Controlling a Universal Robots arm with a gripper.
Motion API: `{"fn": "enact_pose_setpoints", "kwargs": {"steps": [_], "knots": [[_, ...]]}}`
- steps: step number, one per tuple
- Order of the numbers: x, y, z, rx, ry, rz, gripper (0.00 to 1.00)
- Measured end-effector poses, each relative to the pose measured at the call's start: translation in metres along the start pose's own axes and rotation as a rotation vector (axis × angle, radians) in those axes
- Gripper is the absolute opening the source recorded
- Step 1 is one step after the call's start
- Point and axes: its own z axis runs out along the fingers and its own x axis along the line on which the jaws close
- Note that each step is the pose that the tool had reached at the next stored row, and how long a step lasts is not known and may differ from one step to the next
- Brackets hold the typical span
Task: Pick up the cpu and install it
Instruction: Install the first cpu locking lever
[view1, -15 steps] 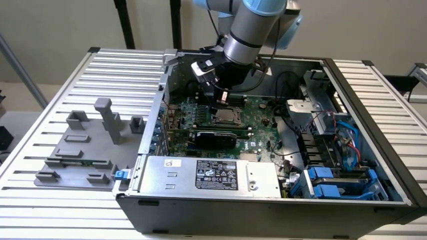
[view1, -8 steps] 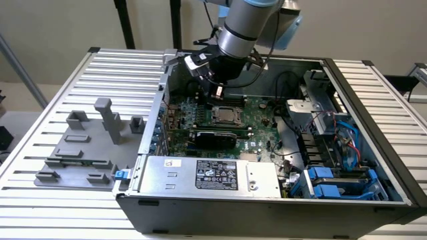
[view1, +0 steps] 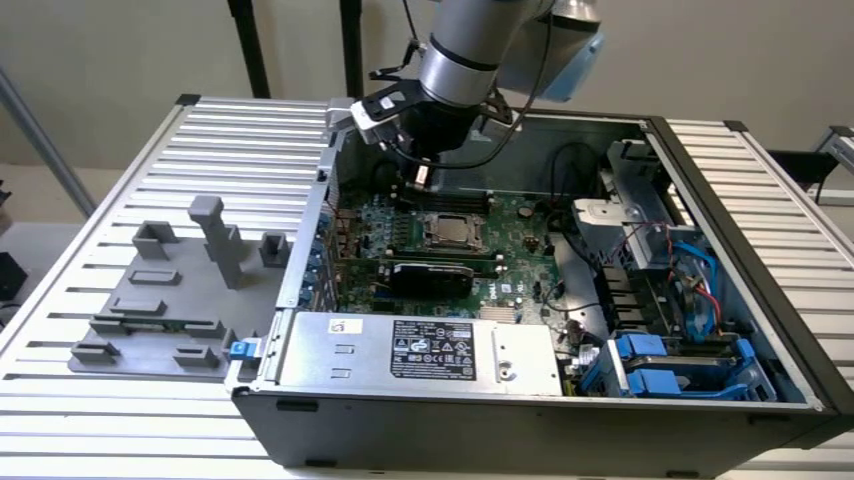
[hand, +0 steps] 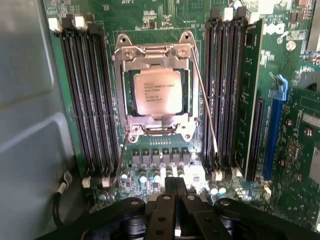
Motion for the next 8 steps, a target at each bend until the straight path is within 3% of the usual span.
{"fn": "enact_pose_setpoints", "kwargs": {"steps": [2,4,6,8], "knots": [[0.000,-0.0037,0.0009,0.0002,0.0025,0.009,0.11],[-0.001,-0.0070,0.0018,0.0008,0.0085,0.020,0.11],[-0.001,-0.0098,0.0026,0.0019,0.0209,0.028,0.11],[-0.001,-0.0125,0.0034,0.0040,0.0418,0.032,0.11]]}}
